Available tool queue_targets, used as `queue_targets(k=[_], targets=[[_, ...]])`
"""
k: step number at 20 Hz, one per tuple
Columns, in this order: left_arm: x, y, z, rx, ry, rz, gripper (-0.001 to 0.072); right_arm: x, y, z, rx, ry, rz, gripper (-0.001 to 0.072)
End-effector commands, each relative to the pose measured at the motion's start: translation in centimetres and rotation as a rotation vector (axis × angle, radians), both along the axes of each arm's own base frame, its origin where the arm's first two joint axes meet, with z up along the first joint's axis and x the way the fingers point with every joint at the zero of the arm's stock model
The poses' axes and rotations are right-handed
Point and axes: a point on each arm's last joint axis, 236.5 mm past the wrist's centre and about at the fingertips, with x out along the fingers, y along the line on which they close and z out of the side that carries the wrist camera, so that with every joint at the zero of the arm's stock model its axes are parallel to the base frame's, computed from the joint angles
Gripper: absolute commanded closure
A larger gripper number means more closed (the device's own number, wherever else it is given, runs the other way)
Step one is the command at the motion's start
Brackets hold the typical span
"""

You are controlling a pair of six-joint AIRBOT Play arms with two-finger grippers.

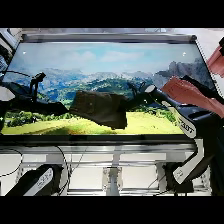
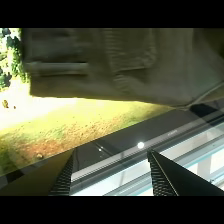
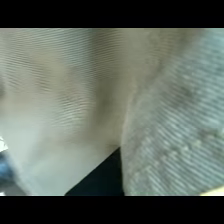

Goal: Fold the clothes and pants, and hang the long-sleeved shirts on hangers.

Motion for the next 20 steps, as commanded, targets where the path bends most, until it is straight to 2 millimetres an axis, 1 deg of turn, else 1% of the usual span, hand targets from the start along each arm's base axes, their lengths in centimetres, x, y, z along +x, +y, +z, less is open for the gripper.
queue_targets(k=[1, 2, 3, 4, 5, 7, 8, 9, 11, 13, 14, 17, 19, 20], targets=[[0.0, 0.0, 0.0, 0.000, 0.000, 0.001, 0.0172, 2.1, 1.9, 5.8, 0.080, -0.049, 0.034, 0.0703], [0.0, 0.0, 0.0, 0.000, 0.000, 0.001, 0.0172, 3.0, 1.6, 8.0, 0.101, -0.064, 0.040, 0.0703], [0.0, 0.0, 0.0, 0.001, 0.000, 0.001, 0.0172, 4.1, 0.9, 10.5, 0.120, -0.089, 0.036, 0.0703], [0.0, 0.0, 0.0, 0.001, 0.000, 0.001, 0.0172, 5.3, -0.1, 13.0, 0.132, -0.122, 0.020, 0.0703], [0.0, 0.0, 0.0, 0.000, 0.000, 0.001, 0.0172, 6.6, -1.8, 15.6, 0.129, -0.162, -0.009, 0.0703], [0.0, 0.0, 0.0, 0.000, 0.000, 0.001, 0.0172, 8.8, -6.4, 19.7, 0.069, -0.236, -0.090, 0.0703], [0.0, 0.0, 0.0, 0.000, 0.000, 0.001, 0.0172, 9.3, -9.4, 21.4, 0.024, -0.259, -0.133, 0.0703], [0.0, 0.0, 0.0, 0.001, 0.000, 0.001, 0.0172, 9.4, -12.6, 22.8, -0.026, -0.274, -0.174, 0.0702], [0.0, 0.0, 0.0, 0.001, 0.000, 0.001, 0.0172, 8.8, -19.2, 24.4, -0.128, -0.273, -0.255, 0.0703], [0.0, 0.0, 0.0, 0.001, 0.000, 0.001, 0.0172, 7.1, -26.3, 25.3, -0.219, -0.228, -0.377, 0.0702], [0.0, 0.0, 0.0, 0.001, 0.000, 0.001, 0.0171, 6.3, -29.5, 25.6, -0.253, -0.193, -0.464, 0.0702], [0.0, 0.0, 0.0, 0.001, 0.000, 0.001, 0.0172, 3.4, -37.9, 25.8, -0.364, -0.138, -0.643, 0.0702], [0.0, 0.0, 0.0, 0.001, 0.000, 0.001, 0.0172, 1.4, -43.4, 25.4, -0.461, -0.109, -0.763, 0.0702], [0.0, 0.0, 0.0, 0.001, 0.000, 0.001, 0.0172, 0.5, -45.5, 25.2, -0.492, -0.102, -0.798, 0.0702]])
